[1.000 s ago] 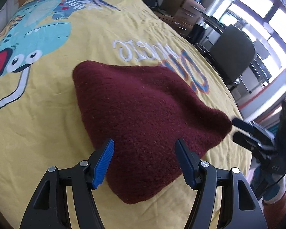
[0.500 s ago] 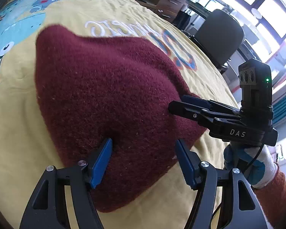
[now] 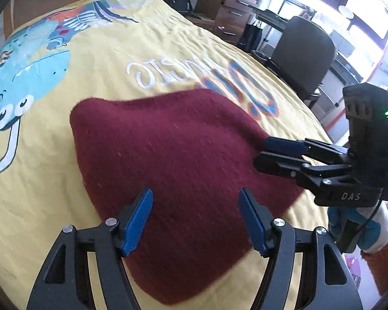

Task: Fold small clothes
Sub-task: 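Move both open tools to the edge of the folded sweater bundle, then grasp the bundle edge with both tools, fold it over, then open them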

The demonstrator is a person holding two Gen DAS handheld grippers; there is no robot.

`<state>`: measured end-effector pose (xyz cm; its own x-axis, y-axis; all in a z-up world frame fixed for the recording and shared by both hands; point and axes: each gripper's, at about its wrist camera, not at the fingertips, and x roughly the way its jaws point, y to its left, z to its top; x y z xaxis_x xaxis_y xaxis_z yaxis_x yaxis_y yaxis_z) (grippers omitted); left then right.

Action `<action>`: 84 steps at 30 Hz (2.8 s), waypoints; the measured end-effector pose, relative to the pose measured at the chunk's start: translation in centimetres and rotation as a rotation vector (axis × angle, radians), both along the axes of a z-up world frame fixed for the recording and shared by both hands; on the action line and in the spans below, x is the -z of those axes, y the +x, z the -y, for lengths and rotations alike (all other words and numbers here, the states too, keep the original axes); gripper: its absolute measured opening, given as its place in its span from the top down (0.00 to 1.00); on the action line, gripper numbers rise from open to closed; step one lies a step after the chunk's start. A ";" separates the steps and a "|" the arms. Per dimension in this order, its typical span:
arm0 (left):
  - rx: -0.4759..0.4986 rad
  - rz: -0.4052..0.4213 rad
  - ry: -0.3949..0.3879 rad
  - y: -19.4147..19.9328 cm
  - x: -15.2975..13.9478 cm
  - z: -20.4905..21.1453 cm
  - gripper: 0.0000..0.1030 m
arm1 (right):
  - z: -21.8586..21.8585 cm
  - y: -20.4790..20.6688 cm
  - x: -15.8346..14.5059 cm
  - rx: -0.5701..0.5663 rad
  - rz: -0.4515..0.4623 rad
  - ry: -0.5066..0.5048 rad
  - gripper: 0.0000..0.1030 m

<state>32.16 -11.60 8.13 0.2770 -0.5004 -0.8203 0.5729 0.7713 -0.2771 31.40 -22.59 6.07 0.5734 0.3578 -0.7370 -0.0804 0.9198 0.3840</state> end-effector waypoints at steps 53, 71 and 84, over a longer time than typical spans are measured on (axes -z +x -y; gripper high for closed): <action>-0.260 -0.155 -0.096 2.1 2.6 -7.7 0.55 | 0.4 -0.7 2.5 -0.139 -0.119 0.120 0.54; -0.406 -0.111 0.051 -1.6 3.1 -18.2 0.39 | -11.0 1.5 3.1 -0.204 -0.170 -0.045 0.45; -0.503 -0.091 0.109 -4.2 0.3 -20.1 0.36 | -4.9 -3.8 0.7 -0.057 -0.187 -0.139 0.44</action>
